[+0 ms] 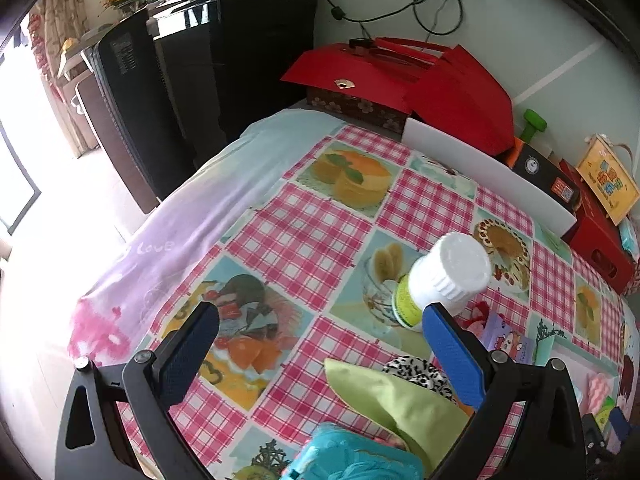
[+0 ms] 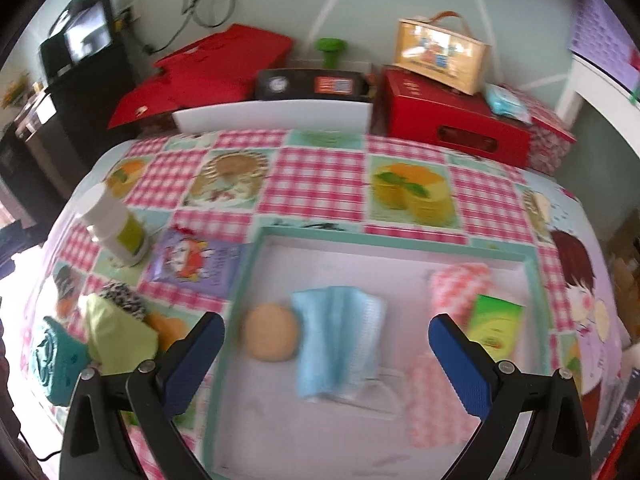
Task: Organize soft objects
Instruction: 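Move both open tools back toward the pile of items, then lower the right tool onto the purple baby-wipes packet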
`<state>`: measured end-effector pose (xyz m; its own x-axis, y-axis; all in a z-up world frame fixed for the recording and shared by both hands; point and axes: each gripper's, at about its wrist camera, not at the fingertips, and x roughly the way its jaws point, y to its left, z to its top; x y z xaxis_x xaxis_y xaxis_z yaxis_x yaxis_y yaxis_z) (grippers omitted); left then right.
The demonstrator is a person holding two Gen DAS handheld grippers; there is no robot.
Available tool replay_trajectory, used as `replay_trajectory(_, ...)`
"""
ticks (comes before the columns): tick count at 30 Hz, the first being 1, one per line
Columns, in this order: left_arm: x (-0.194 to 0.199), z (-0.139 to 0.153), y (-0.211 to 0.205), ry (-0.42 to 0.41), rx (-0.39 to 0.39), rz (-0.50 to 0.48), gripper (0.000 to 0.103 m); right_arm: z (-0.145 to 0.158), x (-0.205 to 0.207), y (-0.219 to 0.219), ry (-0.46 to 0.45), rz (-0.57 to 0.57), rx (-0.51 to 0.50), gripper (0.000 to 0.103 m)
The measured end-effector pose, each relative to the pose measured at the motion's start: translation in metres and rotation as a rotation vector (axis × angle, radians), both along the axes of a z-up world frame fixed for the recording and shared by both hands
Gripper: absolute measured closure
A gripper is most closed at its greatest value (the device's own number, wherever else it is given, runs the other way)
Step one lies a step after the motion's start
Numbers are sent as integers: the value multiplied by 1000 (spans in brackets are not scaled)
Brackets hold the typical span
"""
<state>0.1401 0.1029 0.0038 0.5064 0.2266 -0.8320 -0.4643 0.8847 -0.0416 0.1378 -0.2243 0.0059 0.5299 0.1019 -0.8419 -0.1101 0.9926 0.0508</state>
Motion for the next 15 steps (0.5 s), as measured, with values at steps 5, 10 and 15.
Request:
replay_trajectory(5, -7, -4, 21, 7, -32, 52, 2, 0, 1, 31, -15, 84, 54, 0)
replay_trajectory(10, -15, -4, 35, -1, -54, 83, 2, -6, 4, 54, -22, 142, 88, 0)
replay_trajectory(15, -14, -9, 36, 5, -90, 75, 2, -13, 12, 73, -34, 195, 117, 0)
